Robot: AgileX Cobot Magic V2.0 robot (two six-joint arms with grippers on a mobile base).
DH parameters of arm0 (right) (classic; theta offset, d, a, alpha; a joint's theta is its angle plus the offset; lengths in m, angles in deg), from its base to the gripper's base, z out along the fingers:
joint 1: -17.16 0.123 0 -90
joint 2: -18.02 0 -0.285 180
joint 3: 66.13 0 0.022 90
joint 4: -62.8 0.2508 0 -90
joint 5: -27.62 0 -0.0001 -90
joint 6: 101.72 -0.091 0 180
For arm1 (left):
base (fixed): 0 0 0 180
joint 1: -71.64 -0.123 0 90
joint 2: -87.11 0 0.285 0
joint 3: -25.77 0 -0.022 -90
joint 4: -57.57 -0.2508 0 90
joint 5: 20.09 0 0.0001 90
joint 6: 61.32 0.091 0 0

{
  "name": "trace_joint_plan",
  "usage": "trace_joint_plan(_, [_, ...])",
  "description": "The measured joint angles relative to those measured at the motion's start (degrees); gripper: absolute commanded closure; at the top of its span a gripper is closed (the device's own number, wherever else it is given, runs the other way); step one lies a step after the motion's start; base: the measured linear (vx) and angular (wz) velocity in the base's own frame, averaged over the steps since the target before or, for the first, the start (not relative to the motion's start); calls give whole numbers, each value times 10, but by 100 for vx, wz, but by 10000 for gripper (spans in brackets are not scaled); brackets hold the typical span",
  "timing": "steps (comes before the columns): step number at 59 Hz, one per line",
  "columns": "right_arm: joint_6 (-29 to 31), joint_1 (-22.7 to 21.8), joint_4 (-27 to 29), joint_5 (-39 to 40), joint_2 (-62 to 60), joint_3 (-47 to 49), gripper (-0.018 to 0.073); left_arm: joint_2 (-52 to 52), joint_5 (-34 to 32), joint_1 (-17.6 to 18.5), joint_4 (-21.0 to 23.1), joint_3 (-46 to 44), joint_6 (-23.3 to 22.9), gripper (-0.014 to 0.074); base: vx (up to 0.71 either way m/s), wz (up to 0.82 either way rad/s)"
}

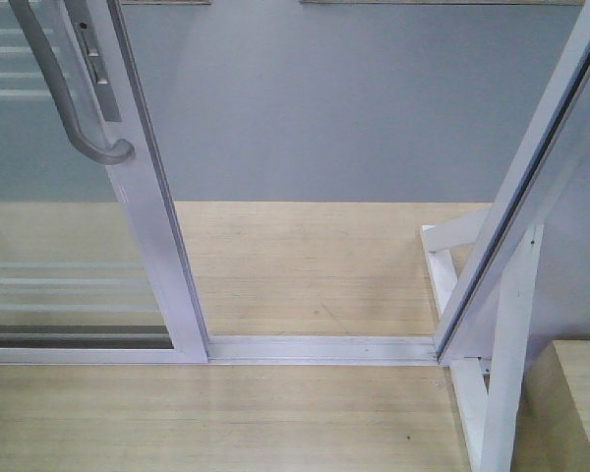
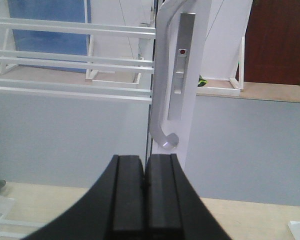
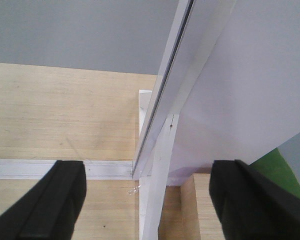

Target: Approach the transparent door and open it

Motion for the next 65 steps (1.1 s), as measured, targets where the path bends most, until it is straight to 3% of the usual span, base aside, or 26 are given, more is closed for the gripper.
trace_joint_plan(12, [0,0,0,-1,0,0,-4,-95,-5,6,-13,86,-32,602,0,0])
trace_joint_plan(22, [0,0,0,-1,0,0,-4,-158,-6,42,-28,129,-33,601,0,0])
trace_joint_plan(32, [0,0,0,-2,0,0,-4,-165,11,57,-22,130,-32,600,0,0])
trace_joint_plan(45, [0,0,0,-2,0,0,-4,-165,21,57,-13,132,6,600,0,0])
trace_joint_plan(65, [0,0,0,-2,0,0,-4,-165,21,57,-13,132,8,600,0,0])
